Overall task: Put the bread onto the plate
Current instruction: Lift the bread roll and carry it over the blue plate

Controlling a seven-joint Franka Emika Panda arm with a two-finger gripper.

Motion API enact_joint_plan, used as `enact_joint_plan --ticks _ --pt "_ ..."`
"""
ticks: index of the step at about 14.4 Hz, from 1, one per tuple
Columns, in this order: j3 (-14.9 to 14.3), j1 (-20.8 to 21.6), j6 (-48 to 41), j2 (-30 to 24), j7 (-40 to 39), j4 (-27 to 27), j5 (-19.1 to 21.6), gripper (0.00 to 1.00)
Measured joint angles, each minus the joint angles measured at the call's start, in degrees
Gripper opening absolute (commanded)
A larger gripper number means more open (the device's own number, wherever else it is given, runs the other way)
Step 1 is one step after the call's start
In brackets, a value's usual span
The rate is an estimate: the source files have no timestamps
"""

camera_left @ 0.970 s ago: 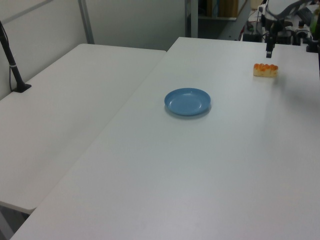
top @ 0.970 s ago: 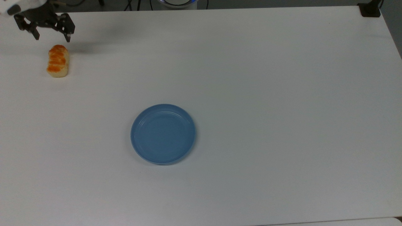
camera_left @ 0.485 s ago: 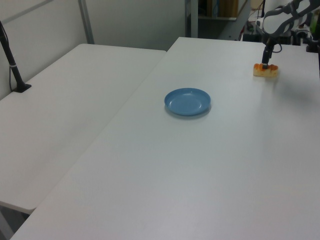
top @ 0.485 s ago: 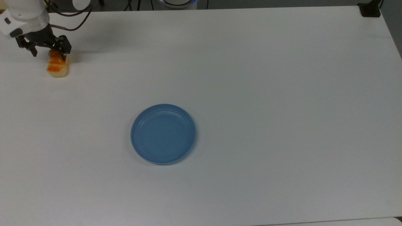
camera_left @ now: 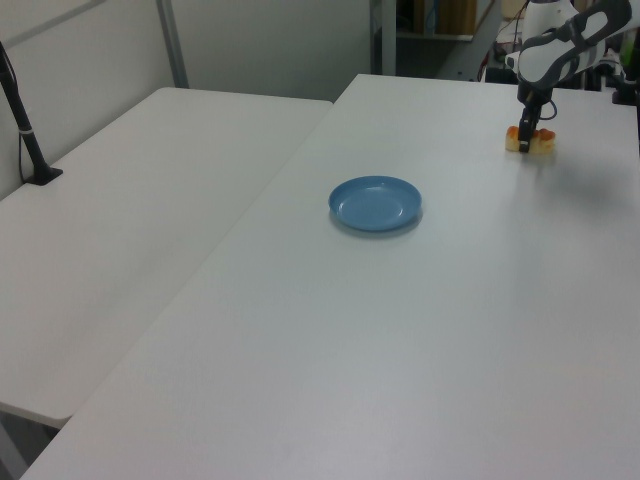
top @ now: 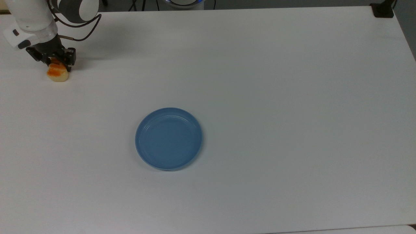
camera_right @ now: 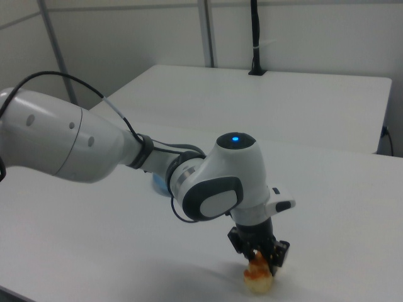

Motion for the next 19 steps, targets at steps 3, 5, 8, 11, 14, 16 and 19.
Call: enact_joint_plan --ticks 3,5,8,11,14,16,19 --pt "2.46 0.14 -5.86 -0.86 0.51 3.57 3.87 0.00" --pt "3.52 0.94 -12.49 -1.54 4.58 8.00 4.29 0.00" --pt "4.91 4.05 -18.97 -2.58 14.38 15.19 4.50 0.00" --pt "7.01 7.76 -22.01 -2.74 24.41 20.08 4.50 0.00" --pt "7.56 12.94 -22.43 -1.57 34.19 22.52 4.49 0.00" --pt "7.69 17.30 -22.43 0.42 41.01 23.47 4.45 0.00" --pt "7.74 21.38 -22.43 4.35 48.29 26.58 4.12 0.00"
